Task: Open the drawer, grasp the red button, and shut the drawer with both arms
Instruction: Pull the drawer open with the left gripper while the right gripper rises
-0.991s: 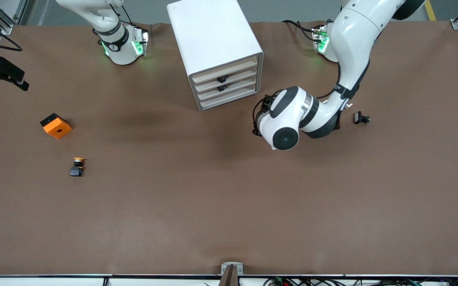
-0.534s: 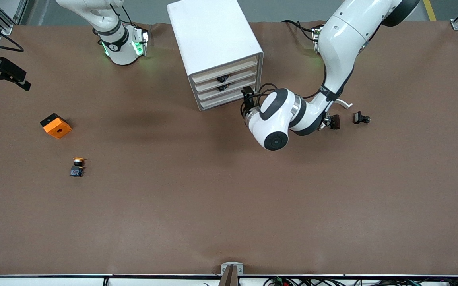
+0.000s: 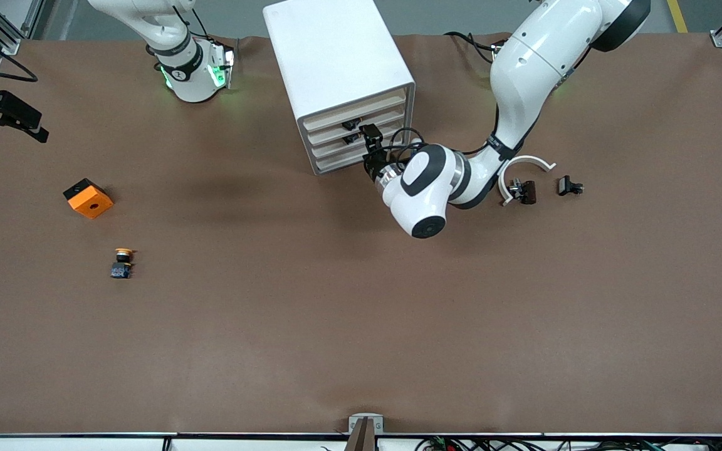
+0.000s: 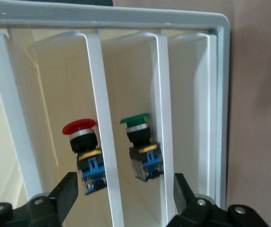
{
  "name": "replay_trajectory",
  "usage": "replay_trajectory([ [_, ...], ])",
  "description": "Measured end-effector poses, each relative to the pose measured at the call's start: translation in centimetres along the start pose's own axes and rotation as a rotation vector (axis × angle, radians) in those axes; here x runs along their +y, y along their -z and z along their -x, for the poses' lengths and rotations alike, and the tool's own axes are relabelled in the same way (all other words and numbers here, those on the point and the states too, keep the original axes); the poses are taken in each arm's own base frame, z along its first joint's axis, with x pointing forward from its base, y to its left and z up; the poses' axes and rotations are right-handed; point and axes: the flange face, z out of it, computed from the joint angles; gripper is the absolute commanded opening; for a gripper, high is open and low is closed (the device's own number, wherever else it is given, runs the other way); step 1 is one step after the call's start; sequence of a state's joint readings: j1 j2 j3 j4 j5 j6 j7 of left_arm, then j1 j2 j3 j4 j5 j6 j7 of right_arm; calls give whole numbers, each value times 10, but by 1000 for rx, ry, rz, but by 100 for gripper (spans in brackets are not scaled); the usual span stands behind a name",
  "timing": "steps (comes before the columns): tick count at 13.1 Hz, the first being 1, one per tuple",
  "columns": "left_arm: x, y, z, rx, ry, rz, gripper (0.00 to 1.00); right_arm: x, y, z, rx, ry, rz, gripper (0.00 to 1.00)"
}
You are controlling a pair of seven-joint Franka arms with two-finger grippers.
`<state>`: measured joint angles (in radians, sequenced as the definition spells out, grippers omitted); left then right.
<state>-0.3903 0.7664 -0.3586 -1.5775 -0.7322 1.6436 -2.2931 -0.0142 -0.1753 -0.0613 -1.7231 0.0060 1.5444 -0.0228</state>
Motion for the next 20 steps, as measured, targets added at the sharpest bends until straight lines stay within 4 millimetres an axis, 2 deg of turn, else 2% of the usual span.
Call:
replay_trajectory([
  [3, 9, -13, -7, 38, 17, -58, 59, 1, -4, -3, -9, -3, 0, 100],
  [6, 8, -19, -9, 64, 20, -88, 5, 1, -17, -12, -25, -3, 2, 100],
  [7, 7, -21, -9, 69, 18, -90, 0, 1, -24, -17, -32, -3, 3, 100],
  [10, 3, -20, -7, 72, 25, -108, 0, 1, -49, -39, -57, 8, 6, 100],
  [12, 3, -18, -8, 70, 36, -106, 0, 2, -58, -50, -71, 50, 7, 100],
  [14, 4, -9, -7, 56, 34, -96, 0, 4, -83, -62, -116, 65, 6, 100],
  [15, 6, -1, -8, 45, 35, -87, 0, 5, -97, -69, -135, 71, 7, 100],
  [17, 15, 27, -15, 3, 44, -67, 0, 7, -109, -79, -144, 70, 10, 100],
  [20, 29, 82, -30, -81, 52, -19, 0, 12, -106, -85, -110, 62, 13, 100],
])
